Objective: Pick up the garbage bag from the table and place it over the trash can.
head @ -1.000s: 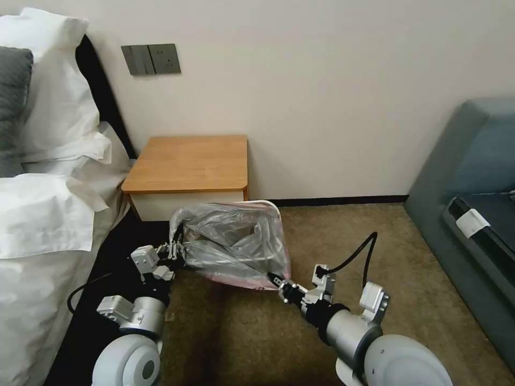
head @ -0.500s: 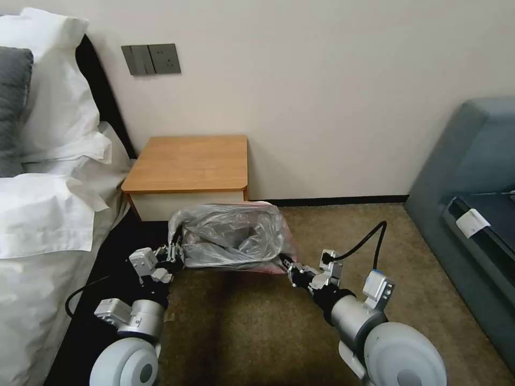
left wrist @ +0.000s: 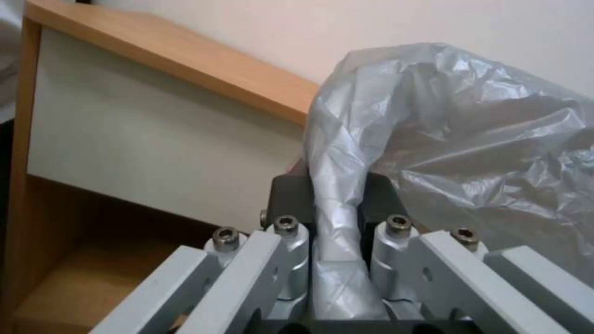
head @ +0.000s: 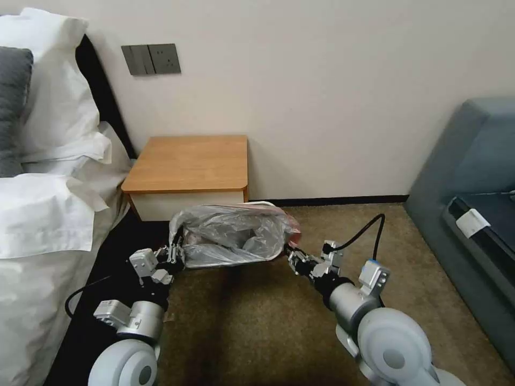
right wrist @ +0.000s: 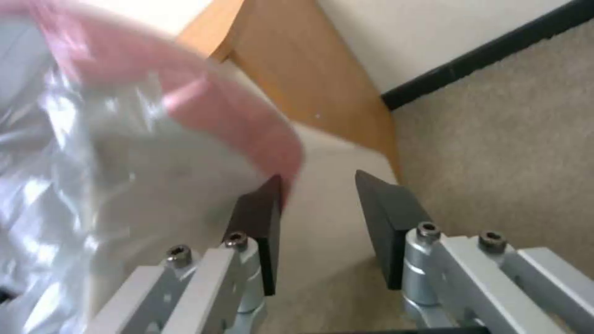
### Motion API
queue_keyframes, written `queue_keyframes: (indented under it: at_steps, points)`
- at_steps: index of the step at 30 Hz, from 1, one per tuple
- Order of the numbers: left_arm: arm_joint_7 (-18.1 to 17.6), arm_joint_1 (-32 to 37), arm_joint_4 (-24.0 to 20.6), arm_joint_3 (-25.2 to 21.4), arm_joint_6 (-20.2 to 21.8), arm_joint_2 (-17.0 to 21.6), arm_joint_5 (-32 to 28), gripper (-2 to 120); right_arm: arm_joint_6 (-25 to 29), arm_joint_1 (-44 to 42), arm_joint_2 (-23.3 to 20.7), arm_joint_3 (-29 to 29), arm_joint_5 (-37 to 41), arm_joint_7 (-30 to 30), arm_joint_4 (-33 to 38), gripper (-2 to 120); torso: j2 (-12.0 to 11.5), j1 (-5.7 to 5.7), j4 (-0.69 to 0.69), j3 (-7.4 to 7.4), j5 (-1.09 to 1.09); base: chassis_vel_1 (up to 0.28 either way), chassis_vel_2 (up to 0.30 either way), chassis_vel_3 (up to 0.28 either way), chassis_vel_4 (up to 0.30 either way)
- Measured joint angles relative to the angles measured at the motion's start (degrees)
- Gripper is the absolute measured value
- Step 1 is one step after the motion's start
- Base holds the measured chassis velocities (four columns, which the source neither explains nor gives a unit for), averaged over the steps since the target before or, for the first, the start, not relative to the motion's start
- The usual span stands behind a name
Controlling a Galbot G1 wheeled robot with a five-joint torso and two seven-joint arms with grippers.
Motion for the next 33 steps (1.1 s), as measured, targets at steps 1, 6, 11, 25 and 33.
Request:
queue_keyframes:
  at_steps: [1,6,11,25,33]
  points:
    - [0.17,0.31,-0.09,-0.11,0.00,0.02,-0.01,9,0.06,0.88,-0.11,0.04,-0.08,-0.30,-0.88,34,0.00,0.00,0.00,0.00,0.00,0.000,0.000,0.000,0.000]
    - [0.75,0.84,-0.20,-0.42,-0.04,0.03,-0.03,9,0.13,3.02,-0.61,-0.06,-0.42,-1.75,-3.21,36,0.00,0.00,0.00,0.00,0.00,0.000,0.000,0.000,0.000]
    - [1.16,1.15,-0.19,-0.57,-0.11,-0.03,0.12,9,0.35,5.40,-0.75,-0.11,-0.42,-2.47,-4.58,45,0.00,0.00,0.00,0.00,0.00,0.000,0.000,0.000,0.000]
    - [-0.44,0.30,1.14,-1.84,-0.08,0.14,0.26,9,6.37,-0.69,-5.79,3.14,-13.49,-10.12,-1.93,89,0.00,0.00,-0.01,0.00,0.01,0.000,0.000,0.000,0.000]
    - [-0.72,-0.03,1.56,-1.70,0.25,0.09,0.39,9,10.74,-3.67,-6.71,2.27,-25.11,-19.56,0.54,100,0.00,0.00,0.00,0.00,0.00,0.000,0.000,0.000,0.000]
